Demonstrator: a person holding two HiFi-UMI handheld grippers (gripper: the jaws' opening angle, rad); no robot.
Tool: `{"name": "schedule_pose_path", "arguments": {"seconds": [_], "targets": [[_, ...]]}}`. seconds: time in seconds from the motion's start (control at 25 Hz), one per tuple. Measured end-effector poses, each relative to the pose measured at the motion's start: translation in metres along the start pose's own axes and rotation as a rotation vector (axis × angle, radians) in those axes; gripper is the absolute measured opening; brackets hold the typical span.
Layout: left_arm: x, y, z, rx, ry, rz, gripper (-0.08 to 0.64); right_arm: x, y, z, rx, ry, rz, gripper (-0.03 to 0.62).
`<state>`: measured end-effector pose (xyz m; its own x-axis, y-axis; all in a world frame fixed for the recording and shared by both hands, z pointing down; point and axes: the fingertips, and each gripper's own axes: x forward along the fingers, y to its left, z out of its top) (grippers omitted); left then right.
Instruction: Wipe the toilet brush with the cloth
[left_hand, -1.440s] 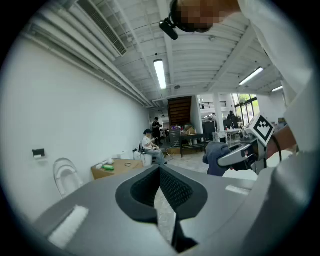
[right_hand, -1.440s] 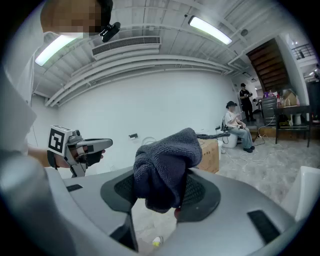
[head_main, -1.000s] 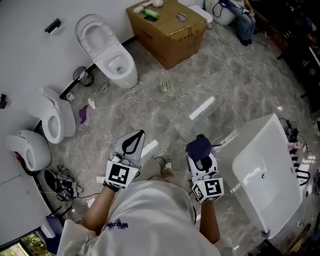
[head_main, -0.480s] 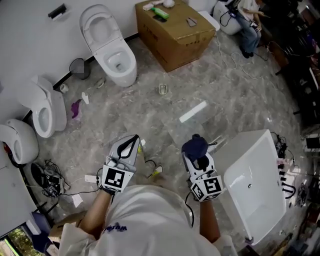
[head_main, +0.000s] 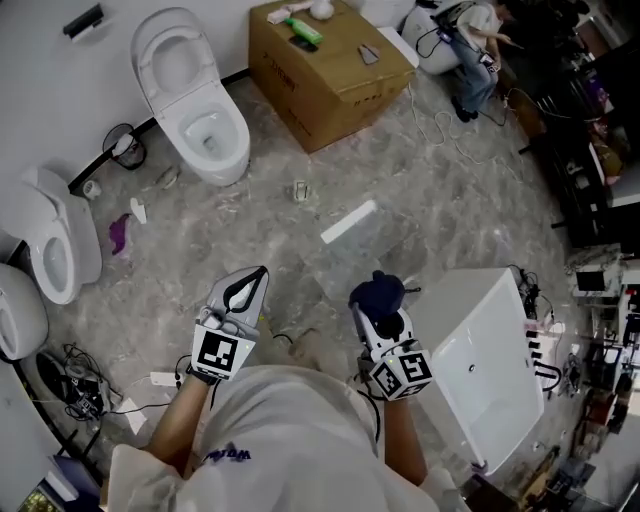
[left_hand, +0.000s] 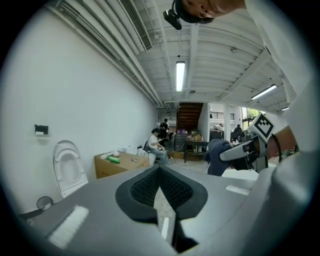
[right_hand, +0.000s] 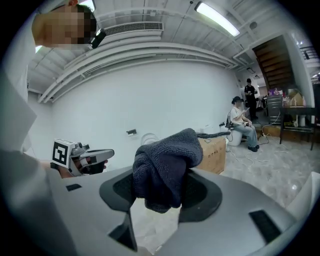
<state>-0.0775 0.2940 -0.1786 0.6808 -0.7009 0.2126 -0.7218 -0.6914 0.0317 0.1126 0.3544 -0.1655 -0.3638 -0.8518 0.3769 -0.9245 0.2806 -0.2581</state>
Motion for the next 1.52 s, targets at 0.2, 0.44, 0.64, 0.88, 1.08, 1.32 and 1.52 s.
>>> {"name": "schedule_pose_path", "arguments": {"seconds": [0.2,0.44,0.64,0.88,1.08,1.32,1.52], "targets": [[0.018,0.041,-0.016,-0.064,0.014,0.002,0.002,0.028,0.000,0.002,-0.032,0.032,-0.060,0.222],[0.054,0.057,-0.026,-0.083,0.077,0.016,0.002,0.056,-0.027,0.006,-0.066,0.099,-0.058,0.224],[0.103,0.069,-0.033,-0.095,0.112,0.117,0.002,0.094,-0.080,-0.010,-0.056,0.173,-0.010,0.224],[0.152,0.088,-0.052,-0.111,0.180,0.216,0.002,0.163,-0.138,-0.038,-0.040,0.252,0.116,0.216],[0.208,0.075,-0.074,-0.149,0.211,0.232,0.002,0.199,-0.213,-0.064,-0.042,0.288,0.110,0.209],[0.258,0.087,-0.153,-0.040,0.265,0.197,0.002,0.268,-0.267,-0.130,-0.167,0.348,0.078,0.209],[0.302,0.116,-0.252,-0.132,0.232,0.230,0.002,0.318,-0.327,-0.199,-0.271,0.332,-0.068,0.206]]}}
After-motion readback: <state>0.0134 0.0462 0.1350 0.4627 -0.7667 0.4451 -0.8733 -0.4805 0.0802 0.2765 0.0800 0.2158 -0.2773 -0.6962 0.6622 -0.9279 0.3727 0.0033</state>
